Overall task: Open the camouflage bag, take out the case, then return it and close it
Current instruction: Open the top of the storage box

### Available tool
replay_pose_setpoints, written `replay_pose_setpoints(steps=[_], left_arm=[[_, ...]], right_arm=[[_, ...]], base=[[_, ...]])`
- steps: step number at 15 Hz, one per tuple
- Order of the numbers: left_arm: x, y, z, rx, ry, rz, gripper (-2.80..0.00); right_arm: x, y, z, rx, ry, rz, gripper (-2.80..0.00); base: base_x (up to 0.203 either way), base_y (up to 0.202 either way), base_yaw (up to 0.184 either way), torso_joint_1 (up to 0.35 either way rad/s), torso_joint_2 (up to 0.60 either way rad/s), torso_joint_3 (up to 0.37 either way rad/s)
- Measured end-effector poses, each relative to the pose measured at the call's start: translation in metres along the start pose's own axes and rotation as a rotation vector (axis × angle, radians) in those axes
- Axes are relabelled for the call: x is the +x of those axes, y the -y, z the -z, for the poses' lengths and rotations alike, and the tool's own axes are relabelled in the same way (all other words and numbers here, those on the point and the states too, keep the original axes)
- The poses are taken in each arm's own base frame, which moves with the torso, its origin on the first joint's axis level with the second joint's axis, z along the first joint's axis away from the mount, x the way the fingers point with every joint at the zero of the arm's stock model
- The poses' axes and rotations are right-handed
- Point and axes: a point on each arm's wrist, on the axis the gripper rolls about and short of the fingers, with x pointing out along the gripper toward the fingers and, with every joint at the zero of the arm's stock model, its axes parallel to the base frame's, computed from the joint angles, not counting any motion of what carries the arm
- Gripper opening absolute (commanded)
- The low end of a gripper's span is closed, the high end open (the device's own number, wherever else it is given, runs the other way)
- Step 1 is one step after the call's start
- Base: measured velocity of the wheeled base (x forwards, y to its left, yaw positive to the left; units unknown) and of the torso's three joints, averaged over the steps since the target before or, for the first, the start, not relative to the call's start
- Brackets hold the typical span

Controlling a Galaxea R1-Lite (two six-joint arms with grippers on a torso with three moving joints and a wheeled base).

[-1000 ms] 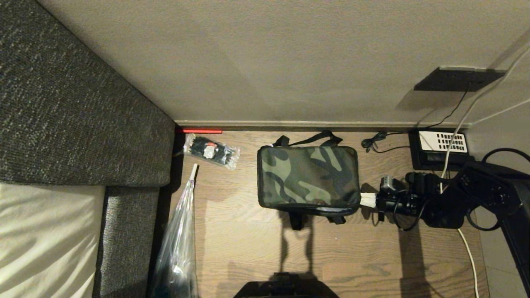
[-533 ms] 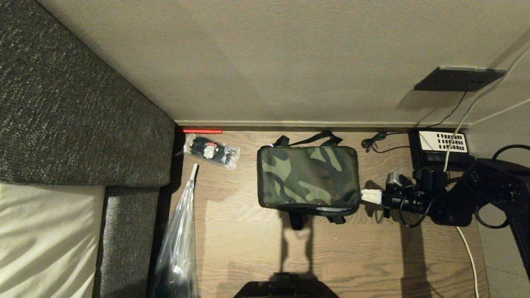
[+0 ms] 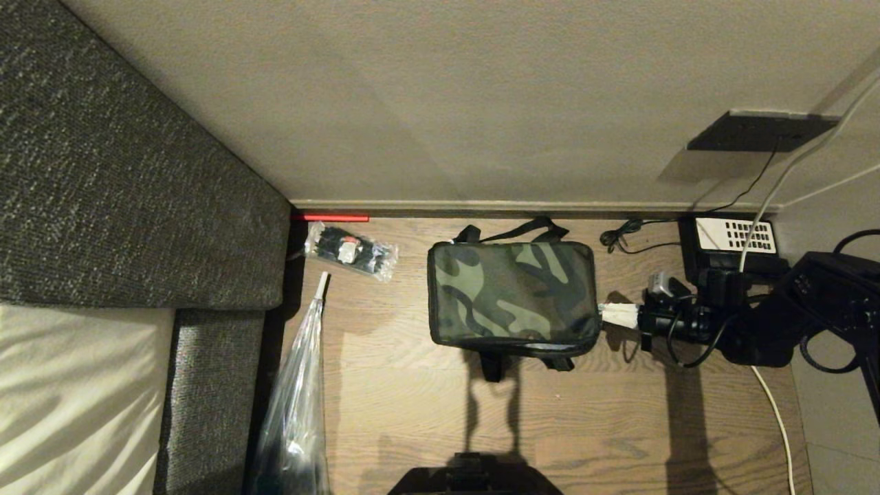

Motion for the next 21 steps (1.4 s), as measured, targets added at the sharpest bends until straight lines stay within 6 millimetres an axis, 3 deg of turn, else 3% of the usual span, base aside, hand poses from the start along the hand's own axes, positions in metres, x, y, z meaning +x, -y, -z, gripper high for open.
replay_pose_setpoints(steps=[21], left_arm=[[0.000, 0.000, 0.000, 0.000, 0.000, 0.000, -2.80]], right_arm=[[0.002, 0.018, -0.026, -0.031, 0.027, 0.031, -2.80]], base=[[0.000, 0.000, 0.000, 0.000, 0.00, 0.000]])
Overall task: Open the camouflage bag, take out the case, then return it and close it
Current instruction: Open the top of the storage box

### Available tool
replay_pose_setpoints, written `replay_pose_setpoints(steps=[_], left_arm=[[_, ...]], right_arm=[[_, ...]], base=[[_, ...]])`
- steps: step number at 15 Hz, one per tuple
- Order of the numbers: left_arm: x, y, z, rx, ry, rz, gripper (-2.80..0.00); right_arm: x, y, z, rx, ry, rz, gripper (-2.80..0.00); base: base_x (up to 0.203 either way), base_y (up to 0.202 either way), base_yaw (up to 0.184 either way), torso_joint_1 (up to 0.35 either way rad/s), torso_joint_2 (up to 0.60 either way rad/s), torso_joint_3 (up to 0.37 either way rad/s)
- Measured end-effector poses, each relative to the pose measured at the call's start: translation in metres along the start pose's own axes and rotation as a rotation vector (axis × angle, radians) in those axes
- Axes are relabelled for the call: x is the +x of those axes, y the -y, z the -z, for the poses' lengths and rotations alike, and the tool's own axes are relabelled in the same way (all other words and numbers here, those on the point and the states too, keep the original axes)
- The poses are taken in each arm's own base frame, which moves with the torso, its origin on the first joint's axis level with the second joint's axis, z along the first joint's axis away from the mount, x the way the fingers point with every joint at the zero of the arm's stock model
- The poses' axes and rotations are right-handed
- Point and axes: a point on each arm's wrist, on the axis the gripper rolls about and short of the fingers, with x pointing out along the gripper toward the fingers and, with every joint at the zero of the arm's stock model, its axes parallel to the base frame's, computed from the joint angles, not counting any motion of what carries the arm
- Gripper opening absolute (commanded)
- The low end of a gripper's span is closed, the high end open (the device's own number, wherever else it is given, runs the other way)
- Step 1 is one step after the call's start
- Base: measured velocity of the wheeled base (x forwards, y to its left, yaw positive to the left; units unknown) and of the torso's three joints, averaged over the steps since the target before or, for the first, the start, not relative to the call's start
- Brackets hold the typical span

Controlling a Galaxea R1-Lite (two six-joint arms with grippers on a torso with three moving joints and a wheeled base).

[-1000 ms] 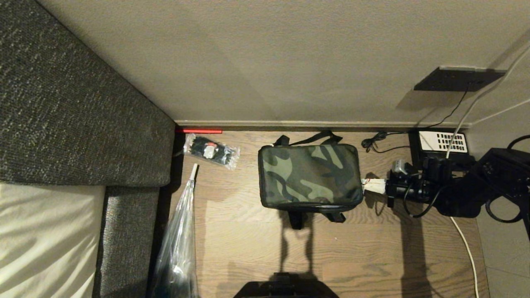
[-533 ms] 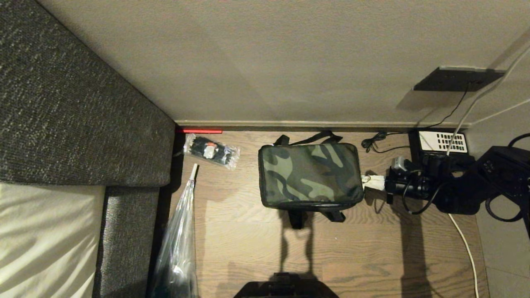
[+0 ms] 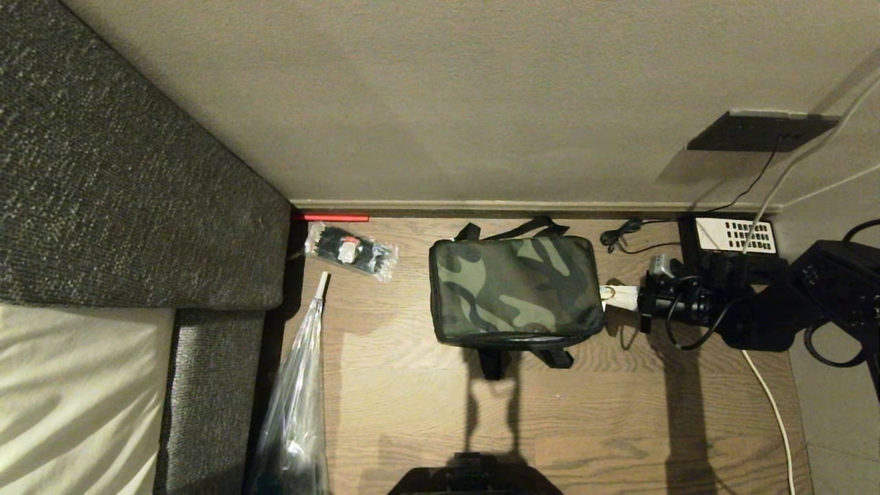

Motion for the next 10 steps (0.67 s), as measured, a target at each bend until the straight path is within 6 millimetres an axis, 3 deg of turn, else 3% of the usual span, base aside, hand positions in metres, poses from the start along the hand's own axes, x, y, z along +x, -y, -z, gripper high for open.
replay_pose_setpoints(steps=[10], left_arm=[[0.000, 0.000, 0.000, 0.000, 0.000, 0.000, -2.80]], right_arm=[[-0.001, 0.010, -0.013, 0.117, -0.007, 0.058, -2.80]], base=[[0.000, 0.000, 0.000, 0.000, 0.00, 0.000]])
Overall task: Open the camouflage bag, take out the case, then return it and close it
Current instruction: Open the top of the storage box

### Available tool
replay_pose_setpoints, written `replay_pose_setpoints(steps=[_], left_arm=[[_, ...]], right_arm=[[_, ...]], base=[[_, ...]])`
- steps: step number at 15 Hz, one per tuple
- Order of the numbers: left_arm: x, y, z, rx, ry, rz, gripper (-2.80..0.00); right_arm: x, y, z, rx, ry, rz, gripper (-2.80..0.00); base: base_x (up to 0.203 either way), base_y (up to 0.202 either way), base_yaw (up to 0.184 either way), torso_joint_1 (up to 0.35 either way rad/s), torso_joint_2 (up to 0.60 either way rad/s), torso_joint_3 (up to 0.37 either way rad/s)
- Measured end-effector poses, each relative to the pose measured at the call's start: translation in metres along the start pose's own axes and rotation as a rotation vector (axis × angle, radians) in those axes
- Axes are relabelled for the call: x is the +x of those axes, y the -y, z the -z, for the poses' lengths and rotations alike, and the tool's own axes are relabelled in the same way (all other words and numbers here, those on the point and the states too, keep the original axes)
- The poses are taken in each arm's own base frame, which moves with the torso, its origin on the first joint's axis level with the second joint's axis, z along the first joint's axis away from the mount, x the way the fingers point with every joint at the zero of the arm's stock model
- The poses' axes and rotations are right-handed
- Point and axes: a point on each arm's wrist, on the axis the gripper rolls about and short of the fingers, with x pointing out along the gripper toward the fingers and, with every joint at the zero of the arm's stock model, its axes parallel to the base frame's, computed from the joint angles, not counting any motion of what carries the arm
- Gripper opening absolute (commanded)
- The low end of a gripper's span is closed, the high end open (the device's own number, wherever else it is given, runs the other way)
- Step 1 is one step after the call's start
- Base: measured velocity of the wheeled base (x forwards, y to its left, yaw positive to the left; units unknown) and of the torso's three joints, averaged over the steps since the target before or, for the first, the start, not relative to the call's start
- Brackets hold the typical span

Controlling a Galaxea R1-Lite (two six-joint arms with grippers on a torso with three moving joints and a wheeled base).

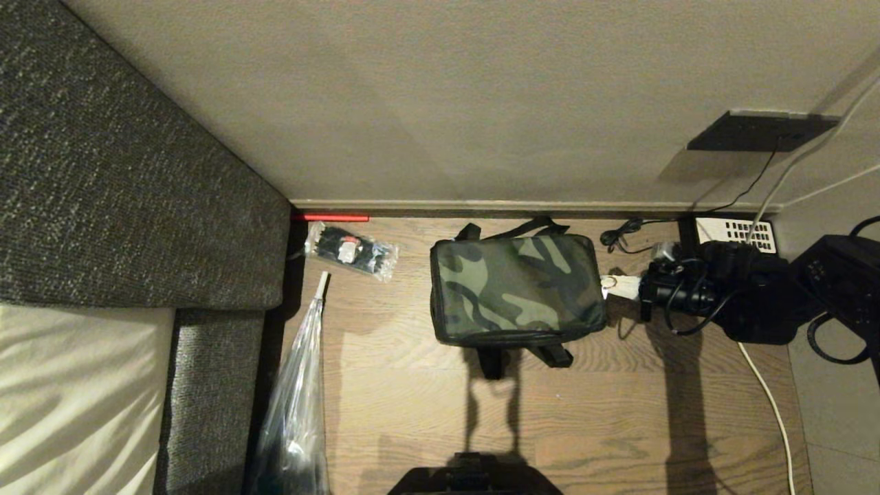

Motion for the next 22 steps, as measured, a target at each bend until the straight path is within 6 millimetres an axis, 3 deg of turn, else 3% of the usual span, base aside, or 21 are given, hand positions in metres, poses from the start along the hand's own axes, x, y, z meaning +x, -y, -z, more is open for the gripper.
replay_pose_setpoints(steps=[22], left_arm=[[0.000, 0.000, 0.000, 0.000, 0.000, 0.000, -2.80]], right_arm=[[0.009, 0.012, -0.027, 0.154, -0.006, 0.154, -2.80]], base=[[0.000, 0.000, 0.000, 0.000, 0.00, 0.000]])
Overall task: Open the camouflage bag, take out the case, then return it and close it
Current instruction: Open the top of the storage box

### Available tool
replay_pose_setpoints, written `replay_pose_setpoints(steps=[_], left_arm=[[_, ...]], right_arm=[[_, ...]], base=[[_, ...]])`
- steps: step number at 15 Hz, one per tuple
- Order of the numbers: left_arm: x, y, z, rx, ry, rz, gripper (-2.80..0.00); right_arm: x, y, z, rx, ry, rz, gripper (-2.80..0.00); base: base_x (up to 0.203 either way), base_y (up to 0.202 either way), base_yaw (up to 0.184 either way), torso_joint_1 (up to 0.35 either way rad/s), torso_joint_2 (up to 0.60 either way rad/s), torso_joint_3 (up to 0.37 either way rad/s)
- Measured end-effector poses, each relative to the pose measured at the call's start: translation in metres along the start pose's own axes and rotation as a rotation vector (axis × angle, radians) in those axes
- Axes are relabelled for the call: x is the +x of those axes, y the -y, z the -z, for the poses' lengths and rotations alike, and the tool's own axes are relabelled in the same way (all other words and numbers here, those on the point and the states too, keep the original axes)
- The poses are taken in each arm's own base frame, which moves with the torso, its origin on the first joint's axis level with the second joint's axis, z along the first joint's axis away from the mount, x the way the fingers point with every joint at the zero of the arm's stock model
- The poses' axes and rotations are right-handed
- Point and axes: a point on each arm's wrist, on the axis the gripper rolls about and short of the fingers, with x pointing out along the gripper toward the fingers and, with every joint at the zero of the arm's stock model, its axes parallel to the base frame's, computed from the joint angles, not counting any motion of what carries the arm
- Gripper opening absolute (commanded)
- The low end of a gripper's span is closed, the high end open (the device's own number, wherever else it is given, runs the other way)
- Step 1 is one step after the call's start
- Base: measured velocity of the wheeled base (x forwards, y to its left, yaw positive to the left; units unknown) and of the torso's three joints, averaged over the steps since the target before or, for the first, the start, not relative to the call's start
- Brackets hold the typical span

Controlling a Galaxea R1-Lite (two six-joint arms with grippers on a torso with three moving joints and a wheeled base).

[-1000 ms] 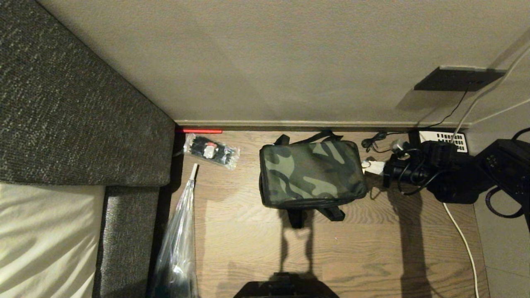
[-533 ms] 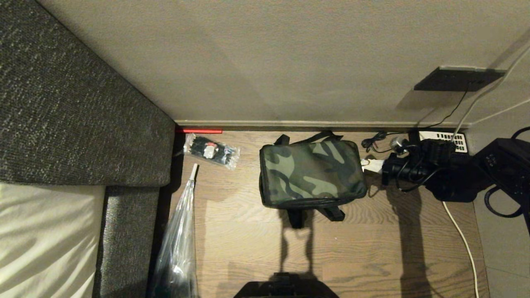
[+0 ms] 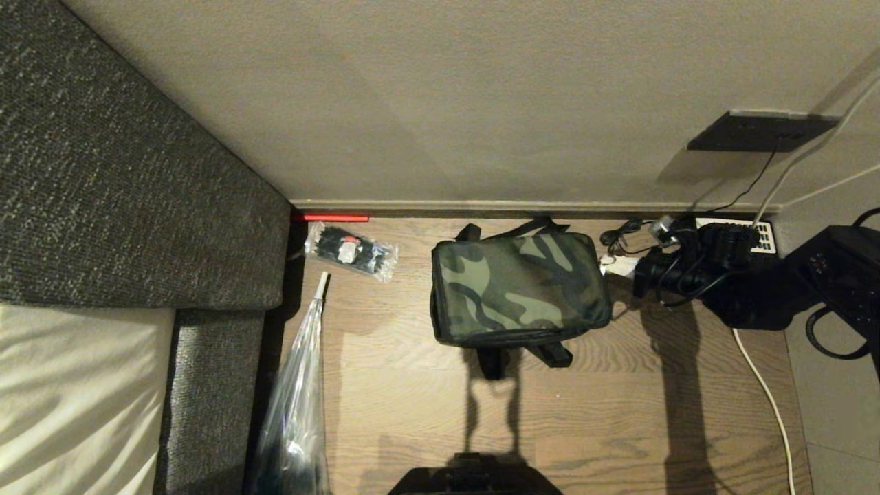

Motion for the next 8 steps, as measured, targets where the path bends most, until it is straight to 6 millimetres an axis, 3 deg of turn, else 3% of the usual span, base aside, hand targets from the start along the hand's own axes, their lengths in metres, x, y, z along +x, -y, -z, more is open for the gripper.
replay_pose_setpoints(steps=[8], left_arm=[[0.0000, 0.0000, 0.0000, 0.000, 0.000, 0.000, -2.80]], right_arm=[[0.0048, 0.0013, -0.0073, 0.030, 0.009, 0.036, -2.80]], base=[[0.000, 0.000, 0.000, 0.000, 0.00, 0.000]])
